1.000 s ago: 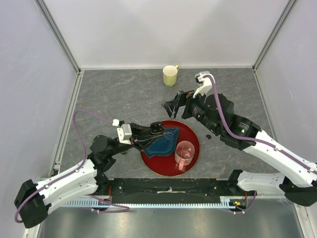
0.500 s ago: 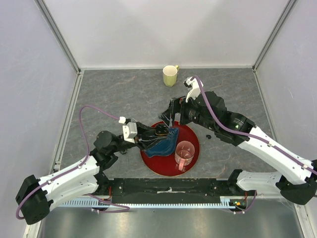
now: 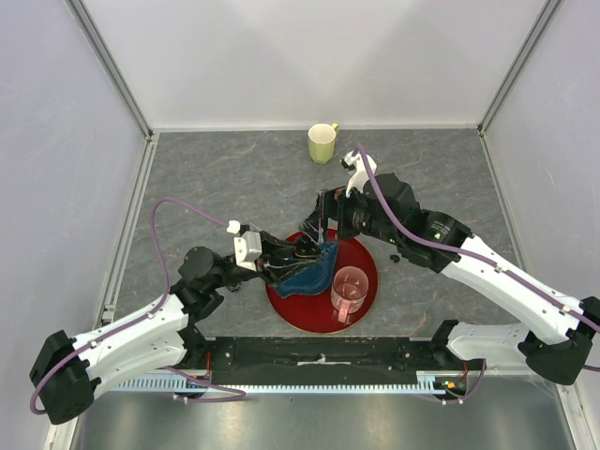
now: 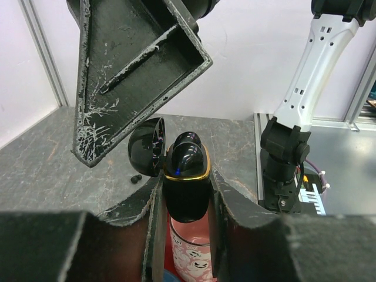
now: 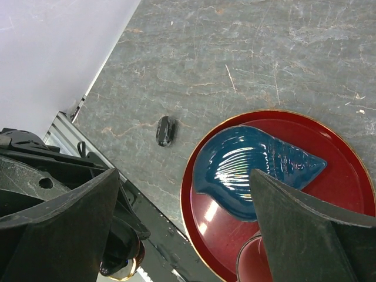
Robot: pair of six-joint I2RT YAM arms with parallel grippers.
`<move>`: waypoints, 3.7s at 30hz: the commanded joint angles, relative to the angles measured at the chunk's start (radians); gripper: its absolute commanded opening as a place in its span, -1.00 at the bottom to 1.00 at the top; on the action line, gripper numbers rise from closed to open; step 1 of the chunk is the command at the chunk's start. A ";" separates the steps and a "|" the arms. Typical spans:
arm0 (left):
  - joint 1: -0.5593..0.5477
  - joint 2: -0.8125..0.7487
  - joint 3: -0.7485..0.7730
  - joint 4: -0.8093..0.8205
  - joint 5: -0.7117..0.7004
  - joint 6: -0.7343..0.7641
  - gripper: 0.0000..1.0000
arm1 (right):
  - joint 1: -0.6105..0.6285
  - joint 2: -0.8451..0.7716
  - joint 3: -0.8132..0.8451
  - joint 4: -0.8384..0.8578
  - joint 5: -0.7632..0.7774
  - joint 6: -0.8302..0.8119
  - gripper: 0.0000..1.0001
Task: Insert the wireless bluetooth earbuds into the charging case
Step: Close the charging case, then place the charging case at the center of the board.
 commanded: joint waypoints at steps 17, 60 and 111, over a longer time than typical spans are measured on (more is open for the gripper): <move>0.001 -0.007 0.022 0.004 -0.132 -0.008 -0.95 | -0.005 -0.015 -0.067 0.015 -0.051 0.005 0.96; 0.325 1.071 0.846 -0.460 0.160 -0.760 -0.96 | -0.011 -0.366 -0.193 -0.140 0.638 0.235 0.96; 0.328 1.413 1.051 -0.653 0.002 -0.834 0.15 | -0.011 -0.375 -0.238 -0.140 0.566 0.232 0.96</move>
